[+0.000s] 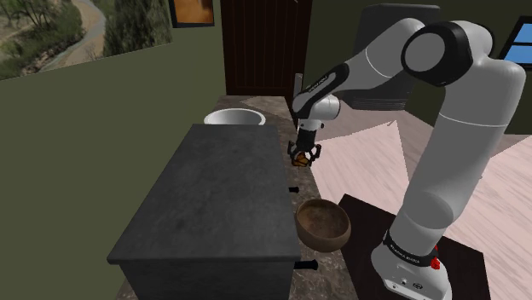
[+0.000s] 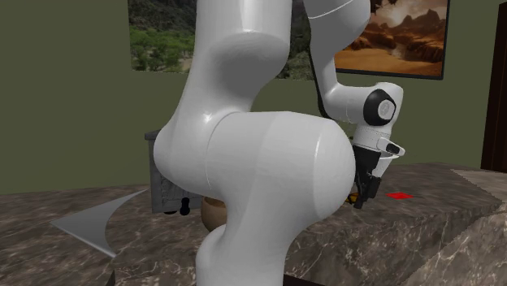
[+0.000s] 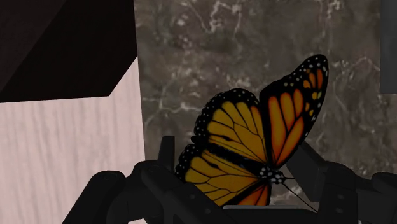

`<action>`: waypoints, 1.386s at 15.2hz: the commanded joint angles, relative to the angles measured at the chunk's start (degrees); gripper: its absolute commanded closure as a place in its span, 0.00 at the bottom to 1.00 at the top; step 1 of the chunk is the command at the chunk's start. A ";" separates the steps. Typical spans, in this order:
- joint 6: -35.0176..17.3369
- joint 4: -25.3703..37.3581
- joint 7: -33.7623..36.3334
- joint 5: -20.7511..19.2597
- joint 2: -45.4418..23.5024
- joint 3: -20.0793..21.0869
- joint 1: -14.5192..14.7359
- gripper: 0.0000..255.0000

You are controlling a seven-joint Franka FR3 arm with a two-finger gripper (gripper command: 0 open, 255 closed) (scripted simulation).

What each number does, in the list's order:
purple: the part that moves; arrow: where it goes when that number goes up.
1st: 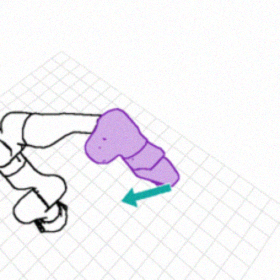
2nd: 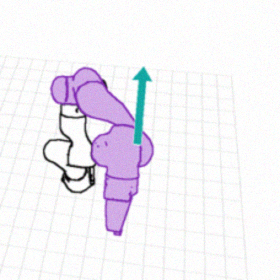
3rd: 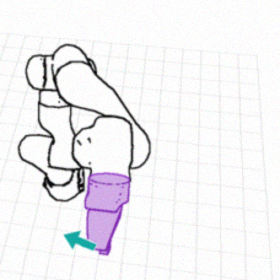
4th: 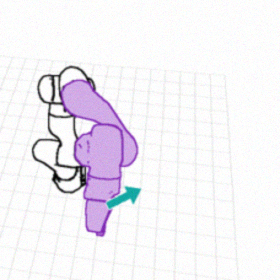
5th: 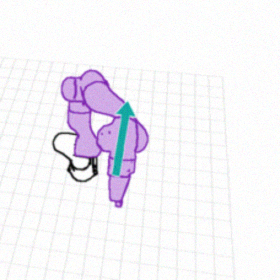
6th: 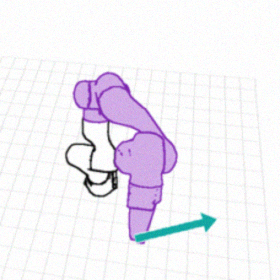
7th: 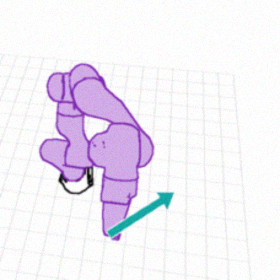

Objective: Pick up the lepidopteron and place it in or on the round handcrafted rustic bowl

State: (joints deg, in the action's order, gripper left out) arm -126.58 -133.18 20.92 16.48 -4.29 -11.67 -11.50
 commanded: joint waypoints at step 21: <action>15.84 7.04 5.65 -4.56 9.71 -0.22 -0.21 1.00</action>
State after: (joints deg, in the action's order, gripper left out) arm -111.57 -126.50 26.31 12.10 4.95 -11.90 -11.70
